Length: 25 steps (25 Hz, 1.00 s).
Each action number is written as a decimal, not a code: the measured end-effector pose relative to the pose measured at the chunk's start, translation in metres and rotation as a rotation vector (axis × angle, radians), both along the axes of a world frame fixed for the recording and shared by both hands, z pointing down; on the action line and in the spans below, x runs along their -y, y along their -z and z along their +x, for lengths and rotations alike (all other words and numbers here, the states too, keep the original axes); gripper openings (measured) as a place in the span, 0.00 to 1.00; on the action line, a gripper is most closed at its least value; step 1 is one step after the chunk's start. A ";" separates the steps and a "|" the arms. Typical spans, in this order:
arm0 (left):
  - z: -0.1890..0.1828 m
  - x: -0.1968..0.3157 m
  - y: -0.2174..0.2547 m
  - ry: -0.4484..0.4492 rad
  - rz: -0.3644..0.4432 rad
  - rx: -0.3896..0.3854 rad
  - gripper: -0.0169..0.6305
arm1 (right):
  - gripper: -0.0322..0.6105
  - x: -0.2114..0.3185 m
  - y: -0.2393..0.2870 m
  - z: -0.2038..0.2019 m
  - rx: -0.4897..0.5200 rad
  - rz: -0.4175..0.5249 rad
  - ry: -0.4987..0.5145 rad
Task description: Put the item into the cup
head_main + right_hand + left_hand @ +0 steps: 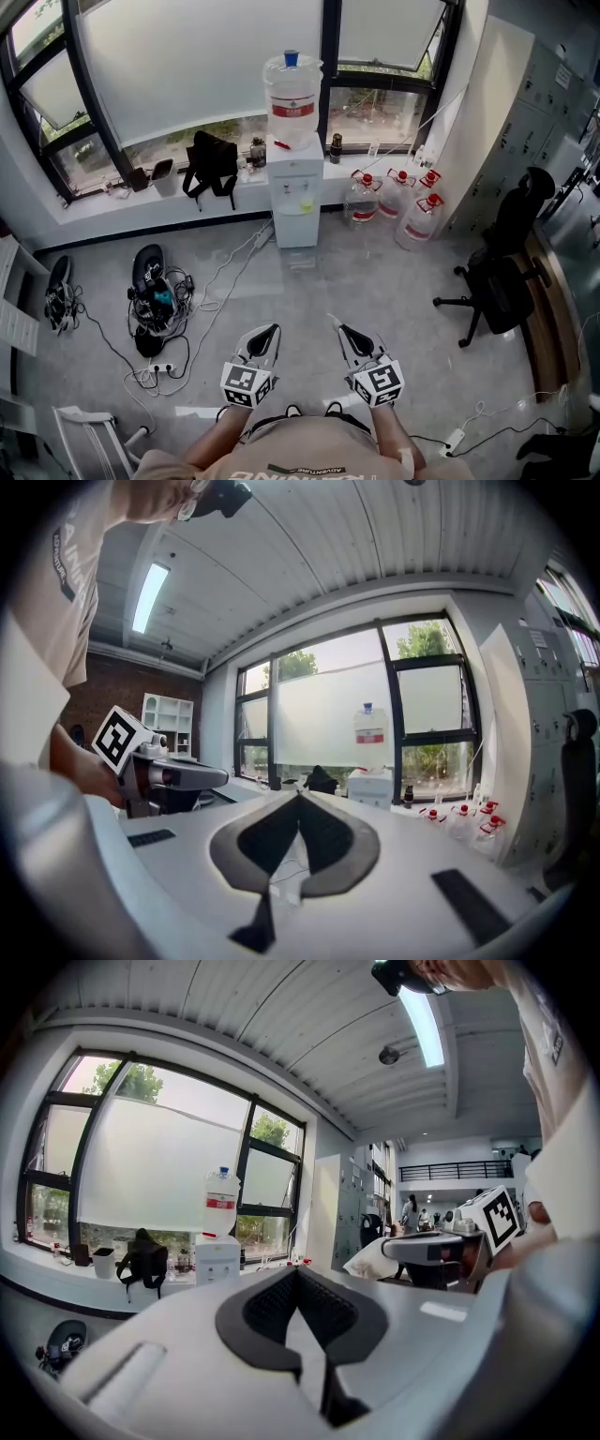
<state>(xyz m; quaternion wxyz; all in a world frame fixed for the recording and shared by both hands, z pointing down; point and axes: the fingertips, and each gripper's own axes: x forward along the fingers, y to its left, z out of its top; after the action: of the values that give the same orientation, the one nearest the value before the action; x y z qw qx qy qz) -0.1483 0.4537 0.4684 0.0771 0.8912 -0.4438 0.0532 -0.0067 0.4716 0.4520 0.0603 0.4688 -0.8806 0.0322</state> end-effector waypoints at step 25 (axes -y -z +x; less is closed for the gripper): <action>0.063 0.137 0.003 0.016 -0.017 0.028 0.04 | 0.07 0.153 -0.013 0.072 -0.008 -0.003 0.024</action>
<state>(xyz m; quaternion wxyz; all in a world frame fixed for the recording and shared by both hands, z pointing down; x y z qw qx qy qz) -0.0852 0.3162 0.4656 0.0791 0.8862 -0.4514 0.0687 0.0655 0.3191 0.4646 0.0649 0.4584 -0.8858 0.0310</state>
